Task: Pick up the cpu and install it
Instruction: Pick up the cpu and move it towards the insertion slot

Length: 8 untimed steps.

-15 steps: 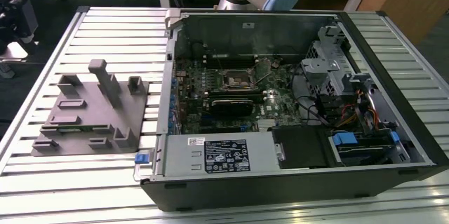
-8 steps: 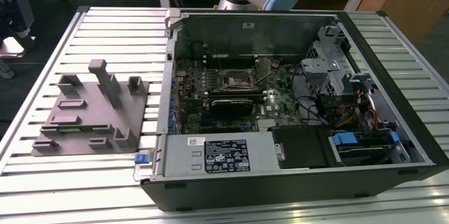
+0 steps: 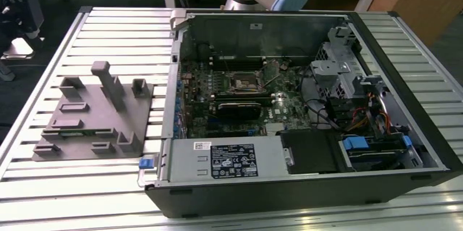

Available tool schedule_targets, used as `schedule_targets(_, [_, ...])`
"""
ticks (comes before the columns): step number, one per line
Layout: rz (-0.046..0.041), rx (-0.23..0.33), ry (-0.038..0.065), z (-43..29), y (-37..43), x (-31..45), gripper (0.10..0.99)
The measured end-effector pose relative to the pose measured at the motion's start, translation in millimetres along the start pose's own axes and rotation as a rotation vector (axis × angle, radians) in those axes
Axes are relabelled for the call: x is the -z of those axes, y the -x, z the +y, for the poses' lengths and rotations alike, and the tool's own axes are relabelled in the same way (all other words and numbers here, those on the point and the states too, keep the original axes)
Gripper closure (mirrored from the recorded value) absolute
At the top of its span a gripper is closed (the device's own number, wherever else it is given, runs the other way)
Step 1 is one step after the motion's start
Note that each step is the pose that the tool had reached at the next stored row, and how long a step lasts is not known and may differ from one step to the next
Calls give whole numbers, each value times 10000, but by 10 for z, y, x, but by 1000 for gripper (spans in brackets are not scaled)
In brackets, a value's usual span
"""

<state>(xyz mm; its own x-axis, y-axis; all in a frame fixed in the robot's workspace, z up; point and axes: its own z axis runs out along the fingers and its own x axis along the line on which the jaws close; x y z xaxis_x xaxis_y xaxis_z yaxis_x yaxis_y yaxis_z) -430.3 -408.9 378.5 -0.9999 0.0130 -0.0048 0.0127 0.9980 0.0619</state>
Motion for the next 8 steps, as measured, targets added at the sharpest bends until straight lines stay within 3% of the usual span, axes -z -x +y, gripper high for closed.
schedule_targets(8, [0,0,-1,3,187,-1,557])
